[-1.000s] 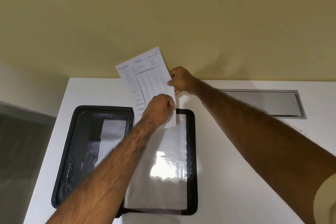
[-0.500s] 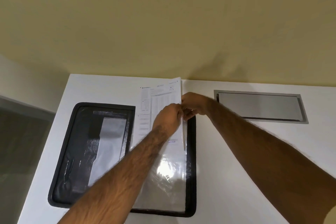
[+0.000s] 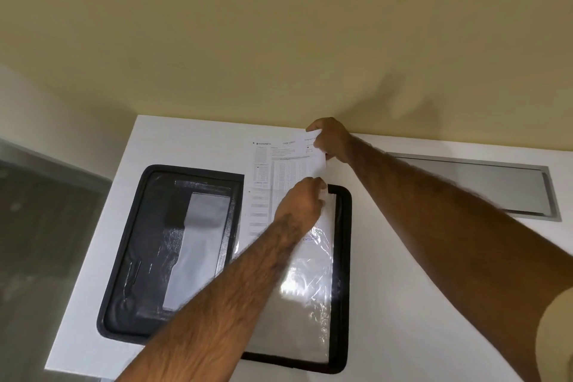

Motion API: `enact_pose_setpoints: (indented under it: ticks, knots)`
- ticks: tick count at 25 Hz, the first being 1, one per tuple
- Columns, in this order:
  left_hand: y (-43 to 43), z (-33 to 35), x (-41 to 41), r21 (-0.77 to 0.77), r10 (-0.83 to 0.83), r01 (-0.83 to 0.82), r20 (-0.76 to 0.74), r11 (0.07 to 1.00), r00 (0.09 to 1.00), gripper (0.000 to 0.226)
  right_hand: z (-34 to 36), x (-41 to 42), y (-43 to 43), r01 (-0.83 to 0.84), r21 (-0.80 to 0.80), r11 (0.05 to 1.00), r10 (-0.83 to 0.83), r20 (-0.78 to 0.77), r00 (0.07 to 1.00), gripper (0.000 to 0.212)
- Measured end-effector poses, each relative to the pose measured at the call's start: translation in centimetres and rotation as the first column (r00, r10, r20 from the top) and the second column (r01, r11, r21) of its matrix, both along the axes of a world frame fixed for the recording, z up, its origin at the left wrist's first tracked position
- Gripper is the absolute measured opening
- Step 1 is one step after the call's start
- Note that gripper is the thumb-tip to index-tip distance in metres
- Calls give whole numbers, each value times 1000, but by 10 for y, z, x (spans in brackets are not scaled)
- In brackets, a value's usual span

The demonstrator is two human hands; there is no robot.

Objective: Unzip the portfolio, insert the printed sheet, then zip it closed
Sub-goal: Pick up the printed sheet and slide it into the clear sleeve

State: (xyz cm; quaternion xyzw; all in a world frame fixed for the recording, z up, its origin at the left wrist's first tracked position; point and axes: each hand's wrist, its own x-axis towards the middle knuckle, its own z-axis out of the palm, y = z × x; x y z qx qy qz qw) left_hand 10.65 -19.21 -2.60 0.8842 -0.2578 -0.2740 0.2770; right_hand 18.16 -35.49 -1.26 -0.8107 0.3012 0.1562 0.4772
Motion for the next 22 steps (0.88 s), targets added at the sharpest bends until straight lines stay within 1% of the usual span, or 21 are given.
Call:
enact_pose_setpoints:
  ticks: [2, 4, 9, 12, 14, 17, 20, 22]
  knots:
    - [9, -8, 5, 69, 13, -9, -46, 998, 999, 31, -1, -1, -1, -12, -30, 999, 12, 13, 1000, 51]
    - [15, -13, 8, 111, 36, -28, -72, 993, 997, 23, -1, -3, 0, -23, -36, 999, 24, 30, 999, 51]
    - [11, -9, 13, 60, 74, -71, -48, 996, 996, 24, 3, -10, 0, -52, 34, 998, 51, 32, 998, 50]
    - [8, -6, 20, 53, 76, -74, -40, 996, 996, 24, 5, -19, 0, -77, 84, 993, 75, 21, 997, 44]
    - [7, -6, 22, 53, 59, -58, -15, 997, 998, 21, 6, -27, 0, -117, 99, 988, 115, 24, 993, 40]
    - [7, -6, 21, 73, 56, -58, 25, 996, 998, 17, 4, -40, 2, -198, 78, 977, 198, 14, 980, 34]
    - [5, -5, 20, 88, 33, -38, 56, 995, 998, 19, 0, -53, 7, -267, 46, 963, 269, -50, 962, 30]
    - [3, -4, 20, 125, 10, -17, 56, 992, 998, 22, -4, -62, 11, -367, 10, 930, 366, -106, 925, 27]
